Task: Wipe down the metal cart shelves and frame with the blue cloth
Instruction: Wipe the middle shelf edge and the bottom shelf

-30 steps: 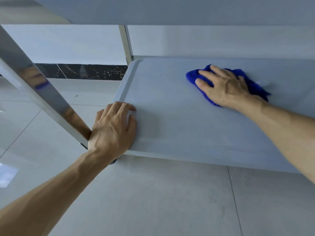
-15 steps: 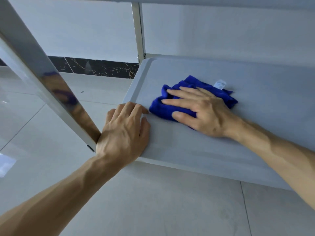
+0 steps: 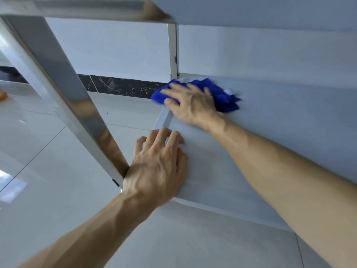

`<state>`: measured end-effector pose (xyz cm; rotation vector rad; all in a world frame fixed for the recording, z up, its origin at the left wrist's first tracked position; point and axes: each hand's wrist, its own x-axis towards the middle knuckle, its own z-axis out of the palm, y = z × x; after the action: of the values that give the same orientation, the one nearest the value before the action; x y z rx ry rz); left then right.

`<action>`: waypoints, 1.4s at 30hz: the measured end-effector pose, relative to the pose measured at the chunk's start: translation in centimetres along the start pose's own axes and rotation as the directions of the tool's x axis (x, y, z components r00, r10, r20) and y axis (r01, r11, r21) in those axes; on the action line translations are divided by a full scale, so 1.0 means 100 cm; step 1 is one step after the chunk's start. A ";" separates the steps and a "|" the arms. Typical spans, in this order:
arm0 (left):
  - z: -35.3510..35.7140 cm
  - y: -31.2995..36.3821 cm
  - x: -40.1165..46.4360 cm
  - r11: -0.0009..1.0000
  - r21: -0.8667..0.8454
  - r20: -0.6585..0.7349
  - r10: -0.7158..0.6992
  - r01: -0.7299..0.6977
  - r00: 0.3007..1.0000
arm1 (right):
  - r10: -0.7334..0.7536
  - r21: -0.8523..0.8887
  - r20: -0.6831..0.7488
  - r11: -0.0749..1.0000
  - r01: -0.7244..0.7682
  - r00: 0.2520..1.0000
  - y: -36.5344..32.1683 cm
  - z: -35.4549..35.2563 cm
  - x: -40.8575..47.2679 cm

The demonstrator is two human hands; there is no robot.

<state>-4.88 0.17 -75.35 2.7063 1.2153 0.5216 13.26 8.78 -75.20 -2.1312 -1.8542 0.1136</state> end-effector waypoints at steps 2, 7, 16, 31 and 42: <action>0.000 0.000 0.000 1.000 0.010 0.009 0.009 -0.009 1.000 | -0.182 0.085 0.057 0.981 0.177 0.982 -0.007 0.002 -0.022; 0.002 0.001 -0.001 1.000 0.005 0.005 0.019 -0.019 1.000 | -0.206 0.102 0.051 0.974 0.200 0.977 0.032 -0.015 -0.033; 0.004 -0.002 -0.001 0.999 -0.049 -0.012 0.011 -0.012 1.000 | 0.093 -0.020 0.099 0.996 -0.092 0.991 0.052 -0.029 0.019; 0.004 0.002 0.000 0.999 -0.042 0.014 -0.010 0.011 1.000 | 0.731 -0.093 -0.142 0.661 -0.744 0.667 0.243 -0.104 -0.143; -0.007 0.008 0.005 0.997 0.072 0.055 -0.035 0.031 0.998 | -0.037 -0.016 0.090 0.999 0.038 0.995 0.097 -0.064 -0.229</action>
<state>-4.30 -0.04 -74.40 2.7340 1.2853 0.4028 20.51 -15.86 -75.18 -2.1348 -1.9513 0.1879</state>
